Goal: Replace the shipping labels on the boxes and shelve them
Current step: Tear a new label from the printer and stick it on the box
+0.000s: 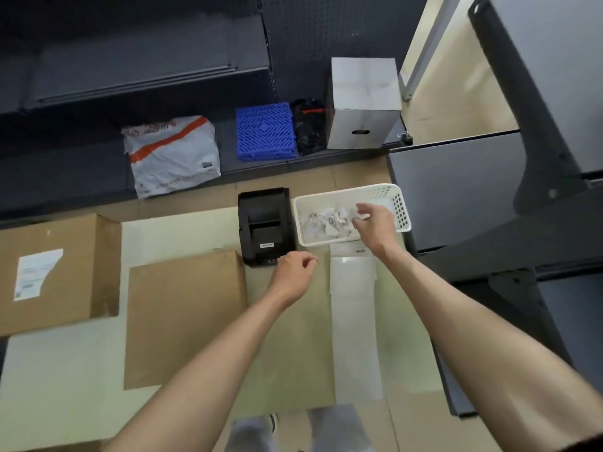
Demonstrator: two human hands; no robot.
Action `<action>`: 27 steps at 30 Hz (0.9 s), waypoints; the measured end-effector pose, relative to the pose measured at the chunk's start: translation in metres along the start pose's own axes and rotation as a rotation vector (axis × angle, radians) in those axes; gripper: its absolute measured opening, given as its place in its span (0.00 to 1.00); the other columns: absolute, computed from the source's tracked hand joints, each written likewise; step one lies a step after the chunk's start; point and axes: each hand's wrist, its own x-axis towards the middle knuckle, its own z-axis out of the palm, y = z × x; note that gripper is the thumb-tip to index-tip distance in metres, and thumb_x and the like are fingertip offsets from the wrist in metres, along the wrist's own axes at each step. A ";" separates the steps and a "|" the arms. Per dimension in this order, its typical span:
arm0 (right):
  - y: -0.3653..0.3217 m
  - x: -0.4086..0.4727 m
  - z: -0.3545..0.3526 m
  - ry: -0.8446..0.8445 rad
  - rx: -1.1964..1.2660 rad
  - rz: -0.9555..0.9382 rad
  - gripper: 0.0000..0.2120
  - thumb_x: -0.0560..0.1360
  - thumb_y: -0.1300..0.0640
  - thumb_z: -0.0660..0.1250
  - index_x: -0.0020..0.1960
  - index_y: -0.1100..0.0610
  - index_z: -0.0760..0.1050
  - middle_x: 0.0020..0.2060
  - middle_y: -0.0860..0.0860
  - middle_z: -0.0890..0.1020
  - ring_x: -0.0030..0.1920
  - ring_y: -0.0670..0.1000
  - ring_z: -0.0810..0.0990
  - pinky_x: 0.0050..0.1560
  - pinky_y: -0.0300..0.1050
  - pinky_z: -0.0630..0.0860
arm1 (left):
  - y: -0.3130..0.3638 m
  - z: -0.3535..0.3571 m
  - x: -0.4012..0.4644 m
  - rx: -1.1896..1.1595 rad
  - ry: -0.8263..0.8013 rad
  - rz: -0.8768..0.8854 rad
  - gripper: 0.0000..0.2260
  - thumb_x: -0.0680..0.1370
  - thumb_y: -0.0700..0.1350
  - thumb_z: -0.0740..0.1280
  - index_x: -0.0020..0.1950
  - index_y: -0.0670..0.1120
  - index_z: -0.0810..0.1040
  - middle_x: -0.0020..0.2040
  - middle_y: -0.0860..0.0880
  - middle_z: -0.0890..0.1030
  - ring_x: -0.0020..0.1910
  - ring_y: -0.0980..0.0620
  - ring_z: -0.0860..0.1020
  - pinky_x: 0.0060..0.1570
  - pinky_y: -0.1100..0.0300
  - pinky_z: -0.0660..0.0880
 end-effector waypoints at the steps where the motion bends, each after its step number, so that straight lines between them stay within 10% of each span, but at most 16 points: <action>1: 0.002 -0.001 -0.001 0.013 -0.005 -0.004 0.16 0.77 0.59 0.68 0.64 0.60 0.77 0.60 0.55 0.80 0.57 0.54 0.80 0.64 0.47 0.72 | -0.004 0.004 0.001 -0.010 -0.010 -0.017 0.08 0.81 0.44 0.65 0.48 0.48 0.85 0.43 0.52 0.83 0.44 0.50 0.81 0.50 0.57 0.75; 7: 0.014 -0.026 -0.002 0.107 -0.021 -0.045 0.07 0.75 0.56 0.68 0.42 0.58 0.80 0.42 0.51 0.79 0.43 0.51 0.78 0.50 0.48 0.75 | -0.005 0.026 0.020 -0.200 -0.029 -0.165 0.05 0.78 0.46 0.70 0.42 0.50 0.82 0.42 0.51 0.84 0.38 0.49 0.79 0.34 0.58 0.76; 14: 0.065 -0.062 0.005 0.112 0.008 0.147 0.09 0.74 0.50 0.68 0.41 0.56 0.77 0.39 0.49 0.81 0.44 0.53 0.79 0.49 0.51 0.75 | -0.005 0.058 0.037 -0.405 -0.006 -0.369 0.16 0.73 0.55 0.76 0.43 0.42 0.82 0.41 0.45 0.83 0.32 0.49 0.75 0.23 0.62 0.69; 27: 0.097 -0.090 0.010 0.071 0.260 0.321 0.15 0.70 0.47 0.75 0.47 0.58 0.77 0.42 0.48 0.81 0.43 0.47 0.79 0.41 0.39 0.72 | -0.016 0.077 0.007 -0.572 0.035 -0.403 0.17 0.73 0.43 0.77 0.56 0.45 0.72 0.40 0.46 0.80 0.26 0.52 0.73 0.25 0.61 0.66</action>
